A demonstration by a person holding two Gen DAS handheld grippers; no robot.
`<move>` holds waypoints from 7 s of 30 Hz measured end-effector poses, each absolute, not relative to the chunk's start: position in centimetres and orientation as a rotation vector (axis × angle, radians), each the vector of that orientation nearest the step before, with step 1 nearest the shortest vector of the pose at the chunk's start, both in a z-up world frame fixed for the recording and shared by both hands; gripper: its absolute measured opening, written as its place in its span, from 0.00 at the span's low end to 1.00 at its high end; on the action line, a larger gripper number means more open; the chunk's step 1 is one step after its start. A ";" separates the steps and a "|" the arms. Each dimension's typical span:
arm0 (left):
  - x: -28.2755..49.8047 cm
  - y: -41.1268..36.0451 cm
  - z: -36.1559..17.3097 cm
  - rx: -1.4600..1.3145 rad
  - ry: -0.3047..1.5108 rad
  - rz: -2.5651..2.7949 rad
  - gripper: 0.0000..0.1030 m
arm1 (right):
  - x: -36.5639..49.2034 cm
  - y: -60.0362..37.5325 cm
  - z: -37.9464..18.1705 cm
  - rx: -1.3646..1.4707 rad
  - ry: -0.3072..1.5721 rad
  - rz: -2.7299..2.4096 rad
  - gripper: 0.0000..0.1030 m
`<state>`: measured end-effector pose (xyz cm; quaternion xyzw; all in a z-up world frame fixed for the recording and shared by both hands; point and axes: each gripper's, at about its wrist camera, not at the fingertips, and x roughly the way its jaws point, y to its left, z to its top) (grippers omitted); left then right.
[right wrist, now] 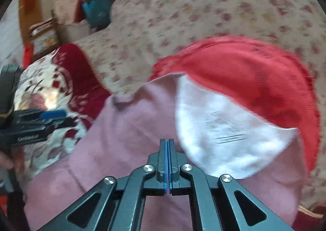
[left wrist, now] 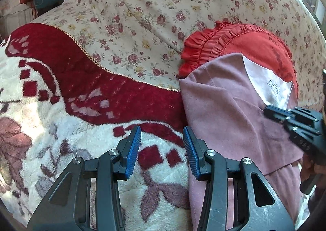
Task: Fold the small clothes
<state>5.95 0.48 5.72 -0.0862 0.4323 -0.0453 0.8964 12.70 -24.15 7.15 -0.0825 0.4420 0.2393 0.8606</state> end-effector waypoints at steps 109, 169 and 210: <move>0.2 -7.1 10.2 -0.134 0.836 -0.213 0.56 | -4.7 -58.5 24.8 0.209 0.441 -0.154 0.07; 1.5 -2.2 12.8 -0.236 0.748 -0.212 0.66 | 0.8 -37.4 25.8 0.240 0.527 0.970 0.03; -5.6 -22.0 9.0 0.451 0.832 -0.922 0.03 | -6.6 -50.9 9.6 0.676 0.764 0.378 0.27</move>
